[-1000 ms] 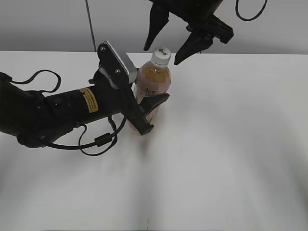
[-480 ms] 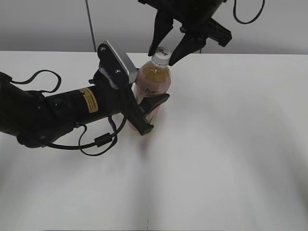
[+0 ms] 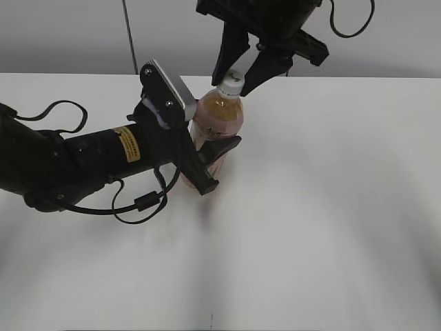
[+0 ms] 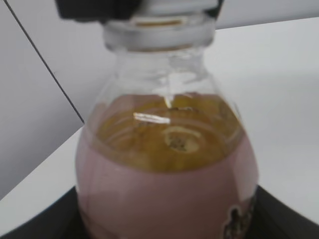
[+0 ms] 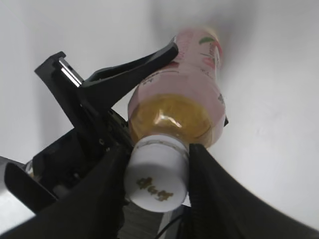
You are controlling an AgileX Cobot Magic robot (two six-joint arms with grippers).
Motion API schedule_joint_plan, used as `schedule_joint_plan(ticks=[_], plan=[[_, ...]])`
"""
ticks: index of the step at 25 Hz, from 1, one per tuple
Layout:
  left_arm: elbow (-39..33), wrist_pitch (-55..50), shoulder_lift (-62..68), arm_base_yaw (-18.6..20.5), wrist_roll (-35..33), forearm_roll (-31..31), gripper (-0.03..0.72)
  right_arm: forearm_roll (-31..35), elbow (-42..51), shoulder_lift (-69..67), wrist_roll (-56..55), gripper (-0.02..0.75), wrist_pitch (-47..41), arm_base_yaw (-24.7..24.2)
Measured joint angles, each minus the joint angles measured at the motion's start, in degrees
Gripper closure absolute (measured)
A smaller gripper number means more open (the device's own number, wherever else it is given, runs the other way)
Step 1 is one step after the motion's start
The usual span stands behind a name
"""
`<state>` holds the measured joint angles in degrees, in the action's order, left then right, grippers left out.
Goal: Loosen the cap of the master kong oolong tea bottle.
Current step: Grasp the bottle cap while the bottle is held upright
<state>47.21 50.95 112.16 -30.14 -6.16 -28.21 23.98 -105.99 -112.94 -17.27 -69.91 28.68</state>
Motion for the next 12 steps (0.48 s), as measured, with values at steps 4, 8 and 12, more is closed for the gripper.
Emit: schedule_joint_plan(ticks=[4, 8, 12], plan=[[0.00, -0.16, 0.00, 0.00, 0.00, 0.00, 0.251, -0.50, 0.00, 0.00, 14.50, 0.445, -0.04, 0.00], [0.00, -0.54, 0.00, -0.05, 0.00, -0.09, 0.251, -3.00, 0.00, 0.00, 28.90, 0.446, -0.04, 0.07], [0.00, -1.07, 0.00, -0.10, 0.00, -0.12, 0.251, -3.82, 0.00, 0.00, 45.51, 0.448, -0.04, 0.18]])
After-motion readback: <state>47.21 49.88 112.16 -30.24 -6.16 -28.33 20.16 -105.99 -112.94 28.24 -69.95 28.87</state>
